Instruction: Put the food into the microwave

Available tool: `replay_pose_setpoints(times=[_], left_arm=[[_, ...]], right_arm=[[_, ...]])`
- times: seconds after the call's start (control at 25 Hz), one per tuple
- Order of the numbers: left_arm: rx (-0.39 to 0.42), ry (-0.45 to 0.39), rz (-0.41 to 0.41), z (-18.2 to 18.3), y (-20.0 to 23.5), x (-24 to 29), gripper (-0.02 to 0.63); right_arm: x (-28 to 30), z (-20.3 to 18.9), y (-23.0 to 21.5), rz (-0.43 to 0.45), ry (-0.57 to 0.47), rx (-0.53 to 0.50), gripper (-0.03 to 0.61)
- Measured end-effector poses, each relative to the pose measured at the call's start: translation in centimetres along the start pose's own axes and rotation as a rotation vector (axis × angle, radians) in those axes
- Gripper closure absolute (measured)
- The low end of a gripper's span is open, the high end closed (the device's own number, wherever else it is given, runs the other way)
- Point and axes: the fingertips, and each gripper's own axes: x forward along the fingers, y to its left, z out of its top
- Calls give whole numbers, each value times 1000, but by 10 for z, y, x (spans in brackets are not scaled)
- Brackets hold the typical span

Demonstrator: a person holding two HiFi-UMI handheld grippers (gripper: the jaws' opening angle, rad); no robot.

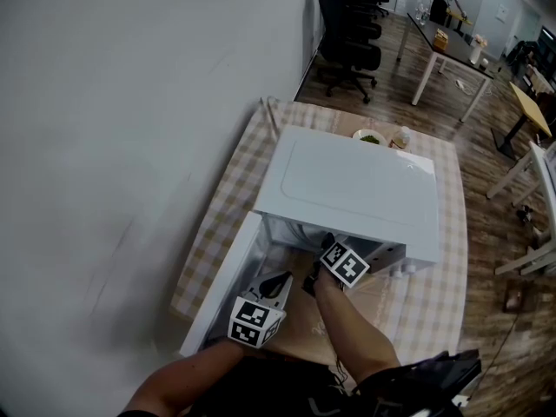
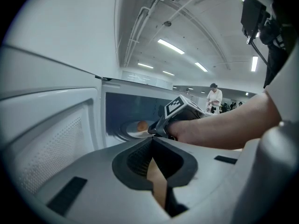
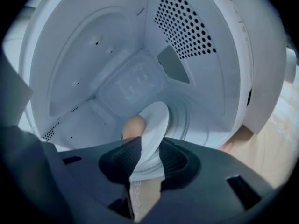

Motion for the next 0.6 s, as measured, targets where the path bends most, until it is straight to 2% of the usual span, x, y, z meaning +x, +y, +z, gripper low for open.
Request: replay_pose_setpoints(times=[0.12,0.28,0.48,0.6], left_arm=[[2,0,2,-1,1,-2,606],[6,3,-1,0,-1,-3,606],[18,0,-10,2,-3,-6,606],[20,1,-9,1,-3,-7,606]], right_arm=[[0,1,-1,-18,-2,-118,456],[-2,1,-2,-22,-12,-191,442],[-4,3,-2,-16,-33,-152,425],[-4,6,0,16,-43,-95,371]])
